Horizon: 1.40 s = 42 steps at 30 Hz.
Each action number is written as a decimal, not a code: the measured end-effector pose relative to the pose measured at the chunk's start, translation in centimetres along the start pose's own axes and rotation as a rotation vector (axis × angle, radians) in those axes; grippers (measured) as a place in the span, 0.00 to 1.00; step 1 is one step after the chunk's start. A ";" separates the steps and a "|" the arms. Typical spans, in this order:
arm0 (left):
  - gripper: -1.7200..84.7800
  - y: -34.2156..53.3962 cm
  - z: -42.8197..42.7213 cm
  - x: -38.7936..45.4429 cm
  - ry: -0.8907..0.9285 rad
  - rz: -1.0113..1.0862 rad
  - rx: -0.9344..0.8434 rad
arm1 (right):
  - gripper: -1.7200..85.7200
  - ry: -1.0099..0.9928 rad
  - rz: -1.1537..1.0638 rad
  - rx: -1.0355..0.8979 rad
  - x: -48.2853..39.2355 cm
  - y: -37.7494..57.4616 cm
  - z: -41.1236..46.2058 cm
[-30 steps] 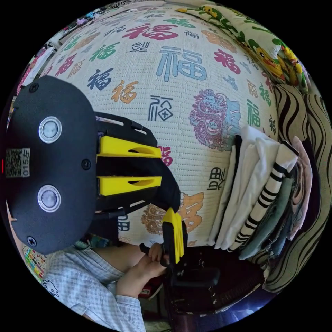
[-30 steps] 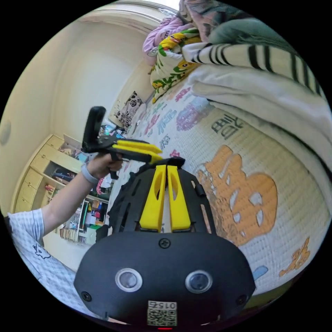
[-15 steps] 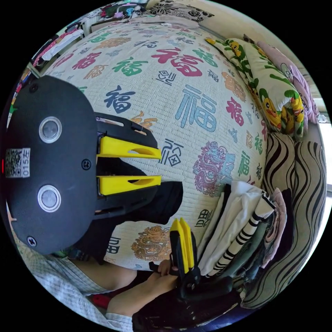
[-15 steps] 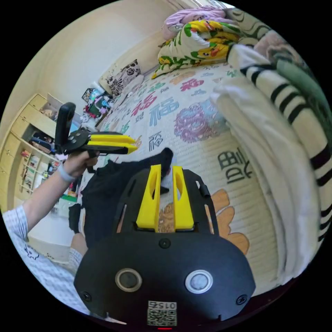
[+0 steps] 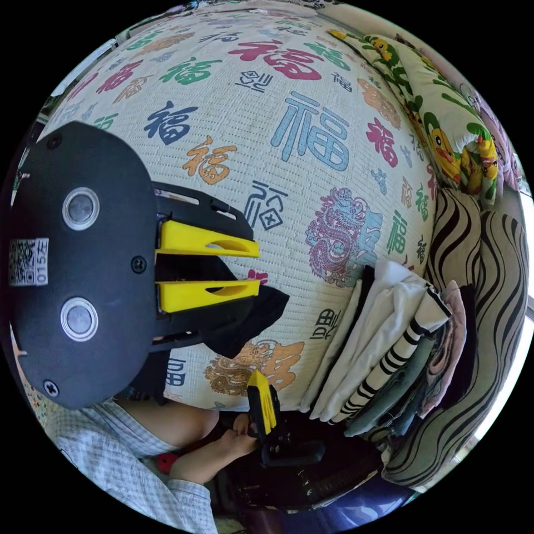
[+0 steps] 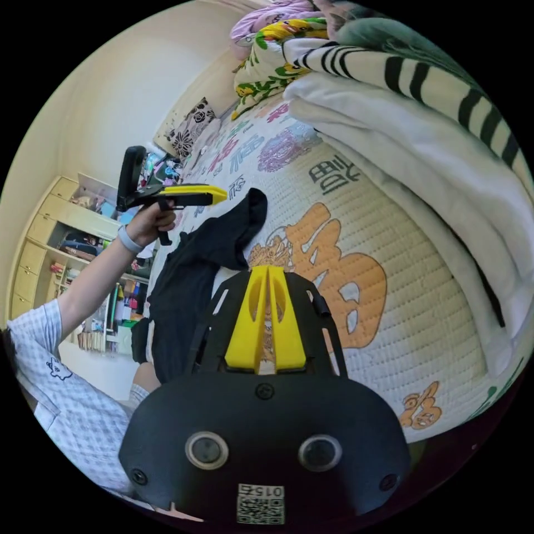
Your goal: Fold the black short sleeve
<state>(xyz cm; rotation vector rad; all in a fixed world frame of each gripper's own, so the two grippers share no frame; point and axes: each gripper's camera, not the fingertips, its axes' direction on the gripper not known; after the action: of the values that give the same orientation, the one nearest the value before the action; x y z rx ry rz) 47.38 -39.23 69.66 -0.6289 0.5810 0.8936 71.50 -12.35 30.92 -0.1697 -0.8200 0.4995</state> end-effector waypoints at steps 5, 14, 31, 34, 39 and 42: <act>0.10 -0.3 1.6 0.3 0.048 0.028 -0.042 | 0.09 -0.071 -0.131 -0.105 -3.3 -3.1 3.2; 0.09 0.0 0.7 -2.3 0.093 -0.062 0.028 | 0.01 0.062 -0.018 -0.059 -2.0 1.3 0.5; 0.09 0.9 0.5 -3.4 0.102 -0.096 0.051 | 0.01 0.060 -0.115 -0.053 -3.4 -1.2 1.7; 0.10 0.1 1.7 -2.1 0.126 -0.031 -0.015 | 0.01 0.000 -0.045 -0.020 -2.1 1.4 -0.2; 0.12 -1.0 4.2 1.3 0.044 0.081 -0.104 | 0.01 -0.038 0.034 -0.049 -1.1 3.9 0.5; 0.06 -1.0 4.1 2.7 -0.027 0.176 -0.114 | 0.01 -0.017 0.018 -0.028 -1.3 3.2 0.2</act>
<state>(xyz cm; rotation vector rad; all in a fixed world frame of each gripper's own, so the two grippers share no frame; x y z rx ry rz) 50.35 -35.37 70.77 -0.6749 0.5698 1.1045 69.49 -10.25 29.12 -0.1992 -0.8433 0.5072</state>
